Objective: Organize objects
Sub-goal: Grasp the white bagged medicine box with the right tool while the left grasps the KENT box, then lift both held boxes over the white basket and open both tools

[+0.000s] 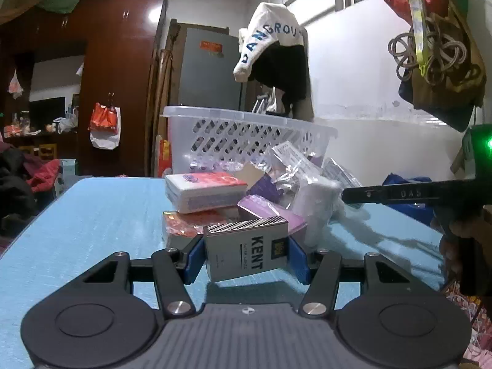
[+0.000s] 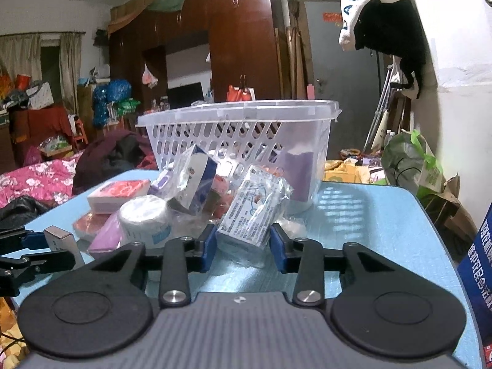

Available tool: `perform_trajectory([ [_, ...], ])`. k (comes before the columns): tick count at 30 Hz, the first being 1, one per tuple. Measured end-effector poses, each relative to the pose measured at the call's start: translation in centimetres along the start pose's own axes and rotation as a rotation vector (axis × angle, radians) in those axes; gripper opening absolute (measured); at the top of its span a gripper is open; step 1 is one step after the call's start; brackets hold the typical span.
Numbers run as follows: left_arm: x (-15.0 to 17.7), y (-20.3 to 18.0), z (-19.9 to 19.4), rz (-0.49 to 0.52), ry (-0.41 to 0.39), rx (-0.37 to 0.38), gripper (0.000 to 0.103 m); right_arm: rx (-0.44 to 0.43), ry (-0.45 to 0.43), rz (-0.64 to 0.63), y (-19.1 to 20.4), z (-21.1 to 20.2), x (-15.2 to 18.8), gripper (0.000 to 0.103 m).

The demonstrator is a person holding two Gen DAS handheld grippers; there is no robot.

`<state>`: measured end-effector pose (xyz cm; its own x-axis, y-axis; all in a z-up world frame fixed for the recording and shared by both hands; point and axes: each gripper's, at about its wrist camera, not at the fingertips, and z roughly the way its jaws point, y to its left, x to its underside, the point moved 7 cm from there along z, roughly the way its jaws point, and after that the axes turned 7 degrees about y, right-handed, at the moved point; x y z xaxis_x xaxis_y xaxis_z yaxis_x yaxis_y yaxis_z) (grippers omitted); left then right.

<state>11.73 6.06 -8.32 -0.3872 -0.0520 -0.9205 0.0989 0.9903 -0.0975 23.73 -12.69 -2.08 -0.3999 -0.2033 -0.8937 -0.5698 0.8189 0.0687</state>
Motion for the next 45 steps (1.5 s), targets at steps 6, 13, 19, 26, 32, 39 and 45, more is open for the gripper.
perform_trajectory([
  [6,-0.2,0.3,-0.4,-0.007,-0.014,0.003,0.06,-0.002,-0.011,0.002,0.1,-0.1,-0.1,0.041],
  [13,-0.3,0.5,-0.6,-0.012,-0.021,0.005,0.06,0.003,-0.025,0.008,0.1,-0.3,-0.2,0.041],
  [19,-0.8,0.6,-1.2,-0.008,-0.04,0.002,0.06,-0.027,-0.037,0.033,-0.1,-1.2,-0.5,0.041],
  [26,-1.9,0.1,-1.8,-0.004,-0.07,0.012,0.06,-0.023,-0.076,0.006,0.5,-2.7,-1.3,0.041],
  [32,-4.0,-0.4,-2.6,-0.002,-0.114,0.038,0.06,-0.036,-0.118,-0.02,1.3,-3.9,-2.8,0.041],
  [39,-10.3,-0.2,-2.1,-0.022,-0.198,0.12,0.06,-0.04,-0.196,-0.069,2.1,-4.5,-7.4,0.041],
  [45,-19.0,0.9,3.2,-0.044,-0.198,0.073,0.06,-0.009,-0.167,-0.125,1.3,-0.5,-13.8,0.041],
])
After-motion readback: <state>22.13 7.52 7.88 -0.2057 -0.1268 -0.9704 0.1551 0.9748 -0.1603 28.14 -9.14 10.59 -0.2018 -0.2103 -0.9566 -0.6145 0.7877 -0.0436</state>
